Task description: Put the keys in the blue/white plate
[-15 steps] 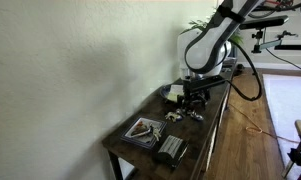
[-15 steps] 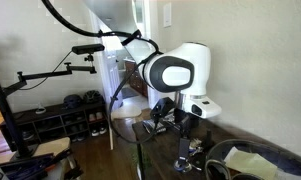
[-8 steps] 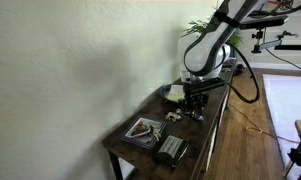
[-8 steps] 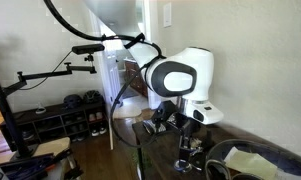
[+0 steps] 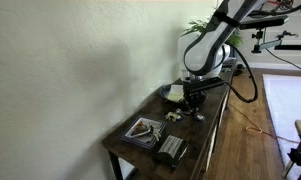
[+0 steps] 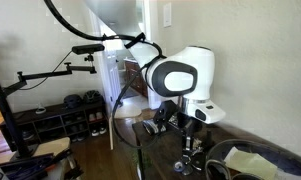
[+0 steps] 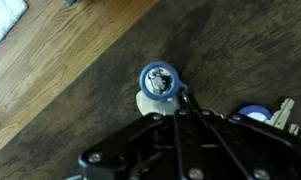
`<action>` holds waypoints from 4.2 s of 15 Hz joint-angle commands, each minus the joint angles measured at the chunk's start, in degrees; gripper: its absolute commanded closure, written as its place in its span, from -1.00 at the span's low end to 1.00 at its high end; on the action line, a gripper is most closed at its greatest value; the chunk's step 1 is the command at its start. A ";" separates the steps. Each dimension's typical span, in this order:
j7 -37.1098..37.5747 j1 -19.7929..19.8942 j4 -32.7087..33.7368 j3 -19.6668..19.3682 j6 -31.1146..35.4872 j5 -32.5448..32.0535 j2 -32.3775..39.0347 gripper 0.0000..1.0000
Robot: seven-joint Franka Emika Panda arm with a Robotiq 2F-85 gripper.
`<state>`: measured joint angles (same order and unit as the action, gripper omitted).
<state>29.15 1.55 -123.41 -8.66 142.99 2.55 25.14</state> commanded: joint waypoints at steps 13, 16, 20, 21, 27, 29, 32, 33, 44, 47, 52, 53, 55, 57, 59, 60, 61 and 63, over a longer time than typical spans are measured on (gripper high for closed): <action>-1.86 -1.29 -2.96 -0.76 -0.94 -1.84 -7.90 0.94; -1.21 -1.96 -2.31 -0.67 -1.55 -3.58 -8.95 0.95; -0.82 -3.20 -1.16 -0.10 -1.95 -5.48 -9.08 0.94; -0.66 -3.67 -0.92 -0.02 -1.90 -6.08 -8.99 0.94; 0.05 -6.36 2.19 0.48 -2.41 -9.19 -7.15 0.94; -0.03 -7.10 3.44 0.68 -2.52 -10.14 -6.62 0.94; 0.15 -8.26 5.91 1.09 -3.01 -11.28 -5.35 0.94; 0.07 -8.67 6.85 1.33 -3.23 -11.48 -4.84 0.94; -1.98 -10.93 16.74 3.58 -4.76 -10.27 3.51 0.94; -2.47 -11.50 18.09 4.00 -4.66 -10.26 4.51 0.94; -4.12 -11.64 19.71 5.08 -4.98 -9.41 6.30 0.94; -4.66 -11.44 20.05 5.41 -5.21 -9.06 6.83 0.94; -5.98 -11.15 20.50 6.05 -5.47 -8.46 7.77 0.94; -7.55 -11.10 20.37 6.53 -4.98 -8.30 8.15 0.55; -7.87 -11.47 20.37 6.50 -5.26 -8.58 8.08 0.35; -7.94 -11.51 20.22 6.44 -5.17 -8.64 7.86 0.23; -8.10 -11.46 19.98 6.43 -5.12 -8.60 7.49 0.11; -7.81 -11.41 19.66 6.29 -5.38 -8.45 6.71 -0.14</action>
<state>22.56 -10.01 -103.34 -2.48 139.40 -6.95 33.43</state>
